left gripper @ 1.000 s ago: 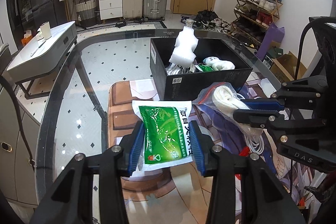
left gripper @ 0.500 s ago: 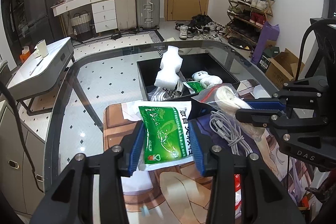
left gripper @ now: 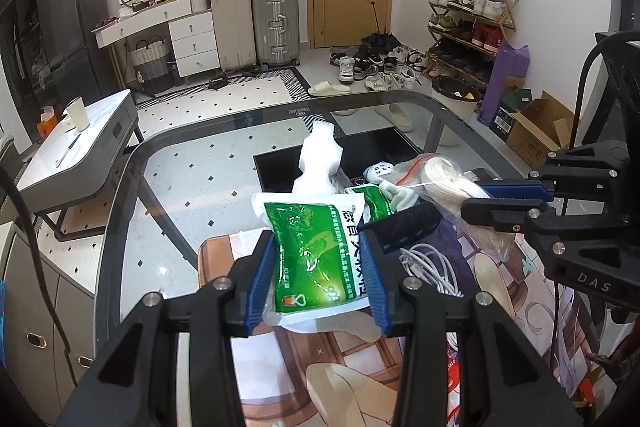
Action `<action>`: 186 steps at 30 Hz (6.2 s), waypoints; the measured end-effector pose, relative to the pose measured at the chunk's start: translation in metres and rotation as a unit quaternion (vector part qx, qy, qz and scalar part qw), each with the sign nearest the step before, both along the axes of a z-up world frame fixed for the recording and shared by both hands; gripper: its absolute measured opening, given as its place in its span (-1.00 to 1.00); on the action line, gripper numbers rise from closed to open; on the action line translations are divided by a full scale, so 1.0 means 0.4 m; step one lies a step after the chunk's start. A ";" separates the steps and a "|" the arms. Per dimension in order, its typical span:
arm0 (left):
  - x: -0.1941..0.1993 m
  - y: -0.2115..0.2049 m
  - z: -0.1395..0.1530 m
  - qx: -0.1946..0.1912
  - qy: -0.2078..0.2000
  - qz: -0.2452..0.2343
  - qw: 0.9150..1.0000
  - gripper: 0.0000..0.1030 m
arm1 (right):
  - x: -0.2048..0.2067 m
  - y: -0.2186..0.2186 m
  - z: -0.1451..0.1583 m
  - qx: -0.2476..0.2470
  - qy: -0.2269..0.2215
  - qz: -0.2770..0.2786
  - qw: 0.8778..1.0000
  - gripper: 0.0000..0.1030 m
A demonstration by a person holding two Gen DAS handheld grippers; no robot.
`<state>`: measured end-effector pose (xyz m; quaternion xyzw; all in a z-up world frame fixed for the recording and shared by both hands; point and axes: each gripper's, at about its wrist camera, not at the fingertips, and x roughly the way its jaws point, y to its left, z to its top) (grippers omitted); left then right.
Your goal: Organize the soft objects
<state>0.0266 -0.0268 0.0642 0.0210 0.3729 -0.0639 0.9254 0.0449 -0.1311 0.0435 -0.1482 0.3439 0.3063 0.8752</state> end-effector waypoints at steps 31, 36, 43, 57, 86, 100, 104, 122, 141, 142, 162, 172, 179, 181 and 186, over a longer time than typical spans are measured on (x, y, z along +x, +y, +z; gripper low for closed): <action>0.206 0.014 -0.051 -0.014 0.025 -0.019 0.999 -0.21 | 0.202 0.054 -0.031 0.016 0.034 -0.004 0.999 -0.81; 0.226 0.019 -0.073 -0.023 0.036 -0.023 0.999 -0.23 | 0.239 0.069 -0.050 0.020 0.047 -0.002 0.999 -0.81; 0.242 0.004 -0.103 -0.026 0.050 -0.027 0.998 -0.28 | 0.272 0.076 -0.065 0.028 0.058 0.000 0.998 -0.81; 0.228 -0.027 -0.121 -0.022 0.058 -0.033 0.998 -0.30 | 0.283 0.079 -0.111 0.022 0.079 0.004 0.997 -0.81; 0.139 -0.014 -0.077 -0.025 0.032 -0.040 0.998 0.47 | 0.163 -0.010 -0.086 0.032 0.070 -0.008 0.997 -0.21; 0.060 -0.004 -0.070 -0.031 0.013 -0.013 0.999 0.94 | 0.082 -0.076 -0.076 0.044 0.071 -0.010 0.996 0.63; 0.038 -0.008 -0.076 -0.034 0.013 -0.006 0.999 1.00 | 0.066 -0.085 -0.080 0.044 0.073 -0.010 0.996 0.70; -0.060 -0.039 -0.111 -0.038 0.028 -0.002 0.999 1.00 | 0.012 -0.095 -0.098 0.047 0.079 -0.015 0.996 0.75; -0.148 -0.088 -0.145 -0.035 0.044 -0.042 0.998 1.00 | -0.003 -0.089 -0.145 0.039 0.108 -0.015 0.993 0.75; -0.149 -0.090 -0.148 -0.035 0.044 -0.045 0.997 1.00 | -0.002 -0.087 -0.148 0.037 0.110 -0.015 0.993 0.75; -0.175 -0.124 -0.198 -0.037 0.071 -0.118 0.990 0.99 | 0.026 -0.054 -0.232 0.028 0.141 -0.015 0.990 0.63; -0.199 -0.141 -0.218 -0.036 0.078 -0.168 0.982 0.99 | 0.038 -0.039 -0.259 0.026 0.150 -0.014 0.988 0.62; -0.197 -0.153 -0.231 -0.030 0.085 -0.186 0.978 0.96 | 0.040 -0.024 -0.280 0.019 0.152 -0.011 0.988 0.50; -0.194 -0.155 -0.234 -0.028 0.085 -0.188 0.978 0.95 | 0.040 -0.020 -0.281 0.018 0.149 -0.010 0.989 0.49; -0.182 -0.170 -0.239 -0.023 0.087 -0.194 0.977 0.75 | 0.043 -0.010 -0.281 0.011 0.141 -0.016 0.990 0.31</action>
